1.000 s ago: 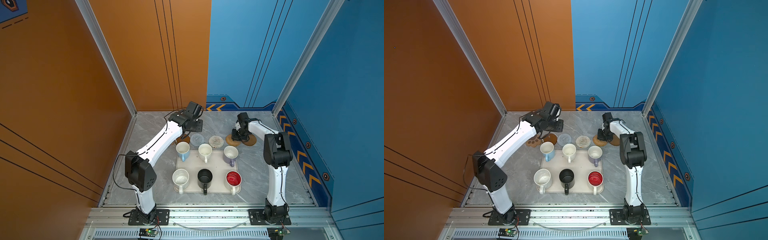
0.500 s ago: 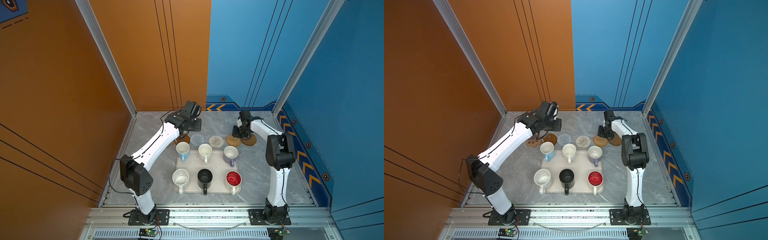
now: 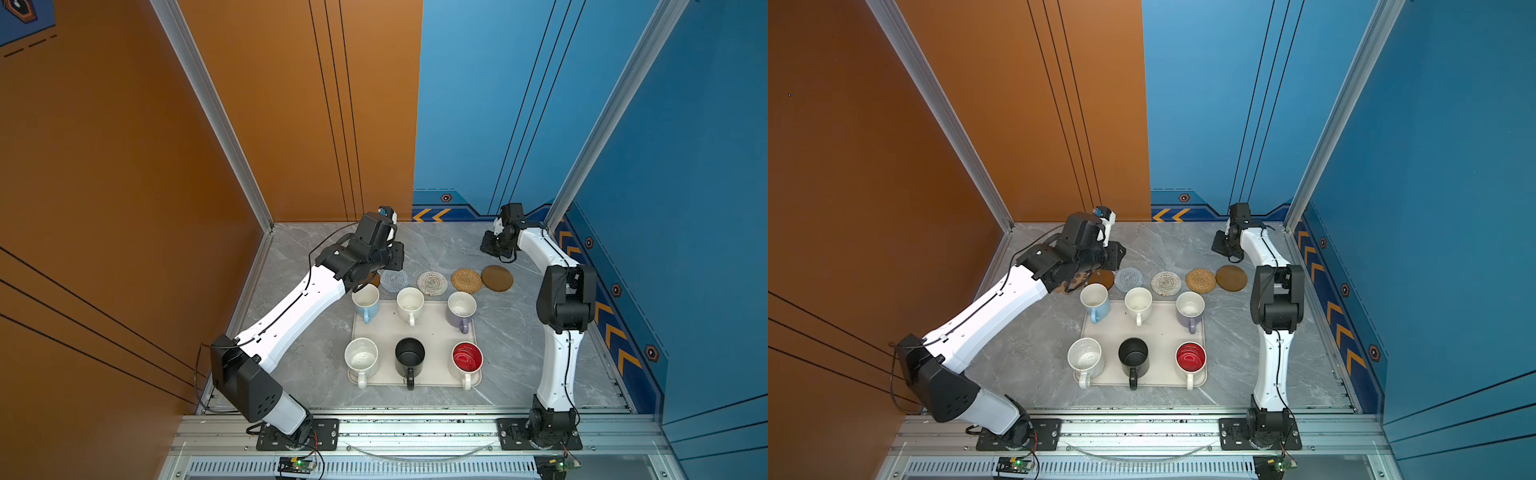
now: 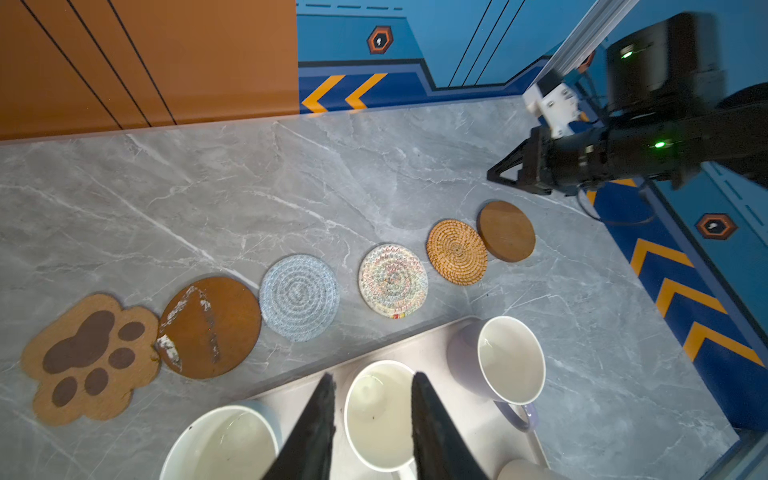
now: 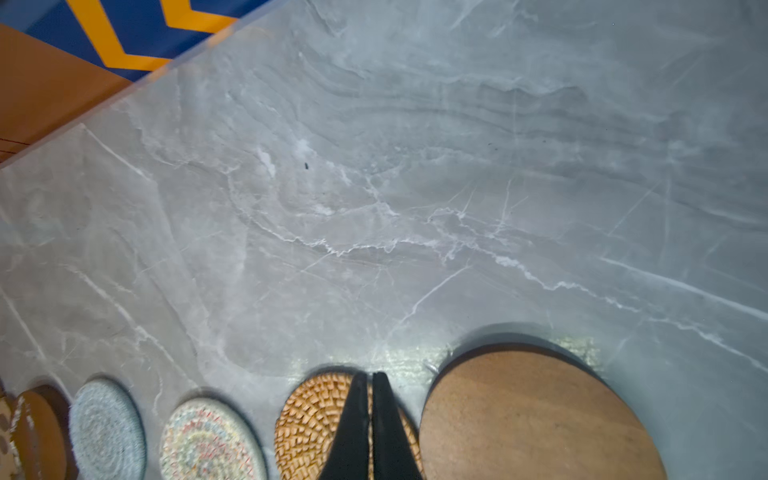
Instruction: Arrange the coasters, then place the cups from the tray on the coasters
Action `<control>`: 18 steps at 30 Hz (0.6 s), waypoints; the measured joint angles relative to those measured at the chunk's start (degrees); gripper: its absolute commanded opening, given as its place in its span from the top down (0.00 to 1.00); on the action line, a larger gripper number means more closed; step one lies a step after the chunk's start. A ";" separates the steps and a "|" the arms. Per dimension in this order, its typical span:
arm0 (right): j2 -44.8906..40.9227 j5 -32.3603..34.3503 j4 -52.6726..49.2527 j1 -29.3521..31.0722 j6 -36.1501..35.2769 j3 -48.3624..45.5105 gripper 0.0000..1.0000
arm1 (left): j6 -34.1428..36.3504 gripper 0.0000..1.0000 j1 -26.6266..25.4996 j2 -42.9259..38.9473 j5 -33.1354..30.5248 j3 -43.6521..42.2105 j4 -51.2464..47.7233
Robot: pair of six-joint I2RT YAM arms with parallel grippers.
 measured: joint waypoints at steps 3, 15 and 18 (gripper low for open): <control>2.97 0.04 -0.02 -0.02 0.72 0.98 1.00 | 0.00 0.65 -0.22 -2.40 0.87 -2.62 2.95; 5.60 1.99 0.61 -1.62 3.48 2.60 1.00 | -0.87 0.63 -1.77 -7.10 2.84 -8.31 10.80; 5.60 2.49 0.98 -2.01 3.67 2.14 1.00 | -0.98 0.63 -1.90 -7.10 2.84 -8.41 11.47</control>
